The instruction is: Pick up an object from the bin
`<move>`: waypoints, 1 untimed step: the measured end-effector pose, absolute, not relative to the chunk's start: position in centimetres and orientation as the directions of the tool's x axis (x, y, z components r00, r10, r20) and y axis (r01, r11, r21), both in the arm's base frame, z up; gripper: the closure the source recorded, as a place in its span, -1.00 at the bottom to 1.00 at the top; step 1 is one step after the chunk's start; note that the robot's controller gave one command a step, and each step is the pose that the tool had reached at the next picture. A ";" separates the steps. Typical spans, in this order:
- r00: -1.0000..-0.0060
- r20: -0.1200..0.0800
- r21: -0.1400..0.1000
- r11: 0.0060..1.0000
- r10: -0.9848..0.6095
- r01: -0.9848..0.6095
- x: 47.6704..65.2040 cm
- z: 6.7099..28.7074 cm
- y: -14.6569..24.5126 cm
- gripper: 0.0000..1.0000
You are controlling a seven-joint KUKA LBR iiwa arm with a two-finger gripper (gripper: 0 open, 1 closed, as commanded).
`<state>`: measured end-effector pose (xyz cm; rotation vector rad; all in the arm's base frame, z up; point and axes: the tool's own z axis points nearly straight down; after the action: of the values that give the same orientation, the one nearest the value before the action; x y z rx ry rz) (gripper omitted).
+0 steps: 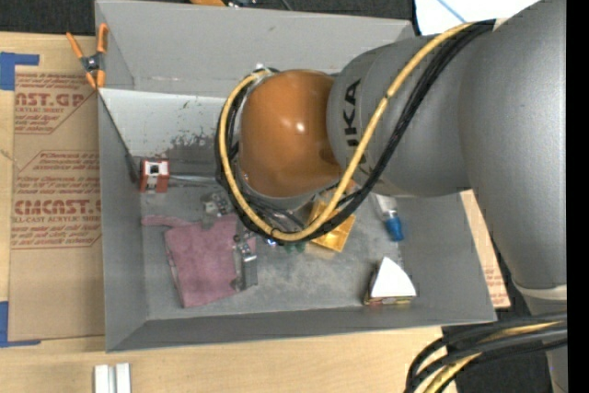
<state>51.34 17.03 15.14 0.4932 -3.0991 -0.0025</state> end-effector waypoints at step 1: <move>-0.956 -0.019 0.005 0.956 -0.294 -0.294 48.6 17.7 18.1 1.00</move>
Offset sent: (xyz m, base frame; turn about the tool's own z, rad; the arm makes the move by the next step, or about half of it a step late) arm 0.0000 0.0000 0.0000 0.0000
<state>48.60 18.10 17.66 0.4695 -3.1245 -0.0122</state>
